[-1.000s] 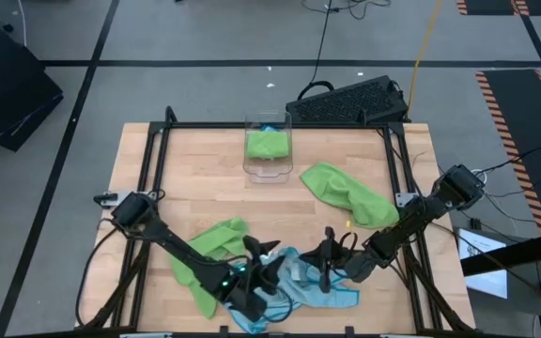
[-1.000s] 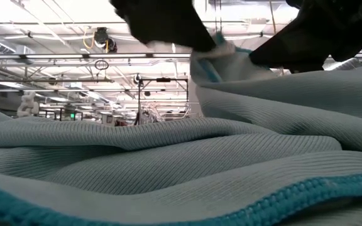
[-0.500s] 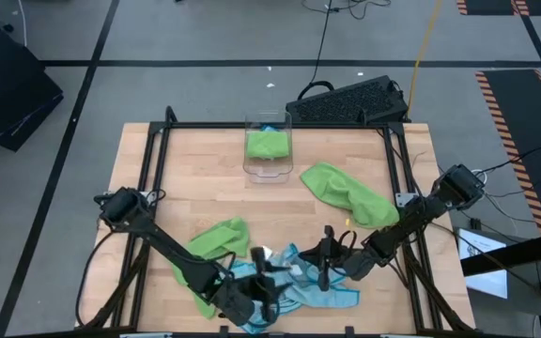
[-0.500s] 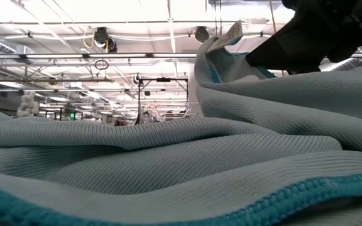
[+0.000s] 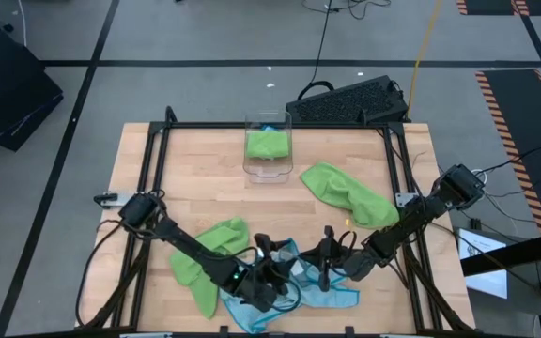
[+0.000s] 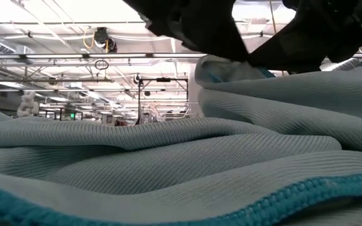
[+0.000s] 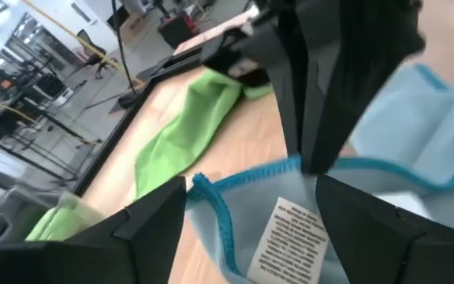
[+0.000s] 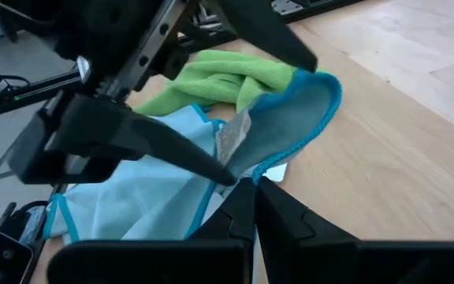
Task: Fold microfiber towels
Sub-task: Fold the right blue towel
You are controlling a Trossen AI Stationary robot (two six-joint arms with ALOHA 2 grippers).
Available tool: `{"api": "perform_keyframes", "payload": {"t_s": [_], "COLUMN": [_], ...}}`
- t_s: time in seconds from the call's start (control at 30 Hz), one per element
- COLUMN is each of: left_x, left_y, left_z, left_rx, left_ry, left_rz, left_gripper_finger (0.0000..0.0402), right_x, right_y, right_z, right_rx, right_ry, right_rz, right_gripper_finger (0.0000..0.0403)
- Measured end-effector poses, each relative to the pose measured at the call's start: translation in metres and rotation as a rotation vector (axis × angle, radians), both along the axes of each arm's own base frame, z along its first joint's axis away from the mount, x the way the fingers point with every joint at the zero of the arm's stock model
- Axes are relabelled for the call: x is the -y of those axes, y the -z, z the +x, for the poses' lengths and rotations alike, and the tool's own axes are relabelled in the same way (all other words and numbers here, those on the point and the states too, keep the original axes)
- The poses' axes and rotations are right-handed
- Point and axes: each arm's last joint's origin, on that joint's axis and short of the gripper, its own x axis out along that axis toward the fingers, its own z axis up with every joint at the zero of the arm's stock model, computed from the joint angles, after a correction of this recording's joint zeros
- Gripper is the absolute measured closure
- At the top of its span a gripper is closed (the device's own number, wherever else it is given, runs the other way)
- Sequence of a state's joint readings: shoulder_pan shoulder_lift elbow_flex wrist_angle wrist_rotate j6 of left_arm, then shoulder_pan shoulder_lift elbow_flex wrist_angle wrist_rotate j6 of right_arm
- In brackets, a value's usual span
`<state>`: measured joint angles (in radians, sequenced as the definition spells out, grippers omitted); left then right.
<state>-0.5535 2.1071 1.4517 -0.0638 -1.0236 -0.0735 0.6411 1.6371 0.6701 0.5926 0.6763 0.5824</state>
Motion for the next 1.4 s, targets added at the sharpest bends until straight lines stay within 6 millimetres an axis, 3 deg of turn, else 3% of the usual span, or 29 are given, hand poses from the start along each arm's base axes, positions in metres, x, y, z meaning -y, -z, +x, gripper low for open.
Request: {"api": "perform_keyframes", "payload": {"t_s": [0.5,0.67,1.0,1.4], "left_x": [-0.002,-0.003,-0.013,-0.023], "left_y": [0.002,-0.004,0.002,0.005], "left_z": [-0.006,-0.007,-0.006,-0.007], "left_rx": [-0.025,0.001,-0.043,-0.141], "left_ry": [-0.035,-0.044,-0.069,-0.047], "left_rz": [-0.019,-0.051,-0.118,-0.182], "left_gripper_finger": [0.0247,0.0260,0.0287,0.0290], "right_x": [-0.003,-0.003,-0.004,-0.004], "right_y": [-0.002,-0.002,-0.002,-0.002], "right_z": [0.001,0.001,0.000,0.000], "right_rx": [0.000,0.000,-0.004,-0.005], "right_ry": [-0.096,-0.106,-0.124,-0.129], "right_rz": [-0.019,-0.022,-0.024,-0.039], "right_gripper_finger": [0.0401,0.0401,0.0401,0.0401]}}
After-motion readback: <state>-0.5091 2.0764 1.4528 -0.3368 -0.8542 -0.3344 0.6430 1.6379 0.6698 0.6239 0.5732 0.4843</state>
